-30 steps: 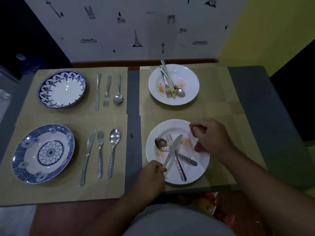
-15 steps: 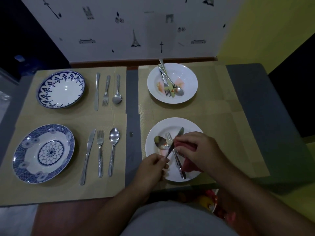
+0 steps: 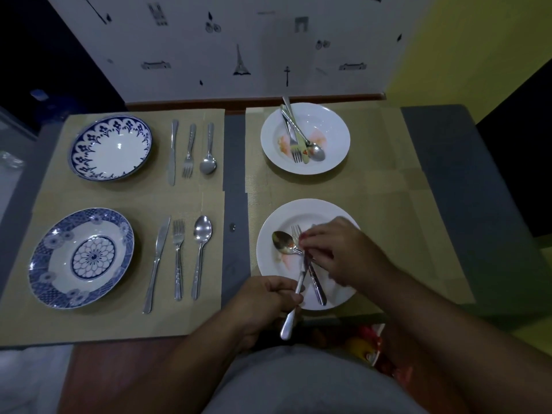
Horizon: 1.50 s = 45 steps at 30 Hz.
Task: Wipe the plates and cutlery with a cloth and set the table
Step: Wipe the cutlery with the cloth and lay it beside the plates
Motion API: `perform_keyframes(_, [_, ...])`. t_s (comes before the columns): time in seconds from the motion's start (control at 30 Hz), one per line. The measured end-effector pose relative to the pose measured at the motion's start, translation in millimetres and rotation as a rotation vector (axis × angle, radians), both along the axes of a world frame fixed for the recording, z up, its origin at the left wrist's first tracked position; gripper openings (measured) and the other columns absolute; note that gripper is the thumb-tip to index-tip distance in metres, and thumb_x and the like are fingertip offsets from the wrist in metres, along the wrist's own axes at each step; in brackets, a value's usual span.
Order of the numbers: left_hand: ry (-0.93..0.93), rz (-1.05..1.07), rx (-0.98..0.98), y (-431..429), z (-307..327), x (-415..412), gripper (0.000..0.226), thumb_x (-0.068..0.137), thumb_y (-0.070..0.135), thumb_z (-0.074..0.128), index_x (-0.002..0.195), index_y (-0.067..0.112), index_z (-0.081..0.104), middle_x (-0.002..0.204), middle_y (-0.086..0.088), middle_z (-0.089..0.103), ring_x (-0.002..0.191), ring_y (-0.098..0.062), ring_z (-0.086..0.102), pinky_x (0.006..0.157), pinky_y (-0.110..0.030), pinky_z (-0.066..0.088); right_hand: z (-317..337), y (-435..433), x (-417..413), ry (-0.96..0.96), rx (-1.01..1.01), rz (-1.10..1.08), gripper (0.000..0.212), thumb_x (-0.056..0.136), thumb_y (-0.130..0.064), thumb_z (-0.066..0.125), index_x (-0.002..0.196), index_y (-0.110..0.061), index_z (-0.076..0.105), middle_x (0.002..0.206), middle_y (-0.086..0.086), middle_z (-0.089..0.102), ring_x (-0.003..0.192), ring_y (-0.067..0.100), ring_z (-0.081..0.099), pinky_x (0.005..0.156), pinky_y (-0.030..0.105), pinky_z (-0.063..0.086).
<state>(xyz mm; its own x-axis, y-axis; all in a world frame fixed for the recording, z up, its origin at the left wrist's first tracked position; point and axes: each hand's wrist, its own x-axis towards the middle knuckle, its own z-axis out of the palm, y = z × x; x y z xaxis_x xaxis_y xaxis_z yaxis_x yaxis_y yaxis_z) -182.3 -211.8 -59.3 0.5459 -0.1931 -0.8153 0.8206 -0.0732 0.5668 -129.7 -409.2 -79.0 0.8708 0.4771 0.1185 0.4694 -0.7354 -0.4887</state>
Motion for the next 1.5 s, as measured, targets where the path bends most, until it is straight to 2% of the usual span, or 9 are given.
perform_keyframes(0.1, [-0.012, 0.005, 0.003, 1, -2, 1, 0.016, 0.086, -0.003, 0.069, 0.096, 0.006, 0.077, 0.088, -0.014, 0.077, 0.077, -0.022, 0.072, 0.065, -0.027, 0.056, 0, -3, 7, -0.017, 0.008, -0.051, 0.025, 0.078, -0.007, 0.075, 0.101, -0.017, 0.078, 0.108, -0.002, 0.074, 0.097, 0.015, 0.065, 0.089, 0.035, 0.049])
perform_keyframes(0.27, [-0.105, -0.048, 0.074, 5, -2, 1, 0.016, 0.087, 0.0, 0.07, 0.092, 0.013, 0.079, 0.084, -0.006, 0.078, 0.076, -0.015, 0.075, 0.064, -0.021, 0.055, 11, 8, -19, -0.027, -0.062, 0.142, 0.031, 0.076, -0.007, 0.079, 0.105, -0.018, 0.077, 0.112, 0.001, 0.072, 0.099, 0.02, 0.063, 0.087, 0.032, 0.05])
perform_keyframes(0.5, [-0.084, -0.056, 0.075, 4, -6, 1, 0.014, 0.091, 0.005, 0.068, 0.099, 0.012, 0.077, 0.086, -0.007, 0.078, 0.086, -0.02, 0.075, 0.07, -0.026, 0.057, -1, -11, 34, -0.021, -0.093, -0.06, 0.019, 0.081, -0.005, 0.071, 0.092, -0.018, 0.08, 0.102, -0.003, 0.075, 0.092, 0.022, 0.065, 0.085, 0.034, 0.049])
perform_keyframes(0.63, [-0.103, -0.025, 0.141, 2, -12, 3, 0.017, 0.095, 0.009, 0.061, 0.103, 0.016, 0.075, 0.089, -0.008, 0.076, 0.087, -0.019, 0.072, 0.077, -0.028, 0.059, 5, -18, 32, -0.014, -0.046, -0.214, 0.022, 0.085, -0.009, 0.071, 0.104, -0.016, 0.078, 0.108, -0.002, 0.074, 0.096, 0.02, 0.062, 0.087, 0.032, 0.05])
perform_keyframes(0.7, [-0.122, -0.009, 0.187, 2, -15, 5, 0.018, 0.096, 0.01, 0.059, 0.101, 0.018, 0.074, 0.089, -0.006, 0.073, 0.081, -0.015, 0.068, 0.066, -0.023, 0.055, 11, -15, 25, -0.018, -0.001, -0.234, 0.023, 0.086, -0.01, 0.071, 0.108, -0.016, 0.077, 0.109, -0.003, 0.073, 0.097, 0.016, 0.06, 0.086, 0.027, 0.049])
perform_keyframes(0.8, [-0.184, 0.001, 0.219, 4, -18, 7, 0.014, 0.097, 0.02, 0.061, 0.099, 0.022, 0.075, 0.091, 0.0, 0.072, 0.077, -0.009, 0.064, 0.055, -0.016, 0.046, 14, -3, 15, -0.036, 0.034, -0.166, 0.024, 0.083, -0.009, 0.074, 0.106, -0.017, 0.077, 0.109, -0.004, 0.073, 0.097, 0.008, 0.059, 0.087, 0.029, 0.05])
perform_keyframes(1.03, [-0.076, 0.078, 0.076, 20, -25, 12, 0.016, 0.091, 0.011, 0.068, 0.09, 0.018, 0.082, 0.085, -0.01, 0.076, 0.082, -0.024, 0.07, 0.076, -0.04, 0.061, 12, 20, -1, -0.045, -0.02, -0.07, 0.027, 0.082, -0.009, 0.074, 0.107, -0.019, 0.077, 0.113, -0.002, 0.072, 0.099, 0.018, 0.063, 0.088, 0.036, 0.051])
perform_keyframes(1.2, [-0.086, -0.023, -0.007, 34, -23, 10, 0.014, 0.088, 0.008, 0.071, 0.09, 0.016, 0.081, 0.09, -0.008, 0.078, 0.087, -0.027, 0.074, 0.074, -0.034, 0.058, 6, 34, -26, -0.071, -0.089, 0.048, 0.032, 0.08, -0.007, 0.073, 0.109, -0.021, 0.076, 0.118, -0.003, 0.069, 0.098, 0.02, 0.061, 0.088, 0.031, 0.049])
perform_keyframes(1.5, [-0.144, -0.11, 0.006, 34, -13, 3, 0.012, 0.088, 0.007, 0.071, 0.09, 0.016, 0.079, 0.085, 0.0, 0.079, 0.087, -0.017, 0.074, 0.074, -0.026, 0.057, 6, 12, 2, -0.048, -0.151, -0.313, 0.022, 0.081, -0.008, 0.072, 0.096, -0.022, 0.079, 0.105, -0.006, 0.074, 0.095, 0.016, 0.063, 0.088, 0.026, 0.046])
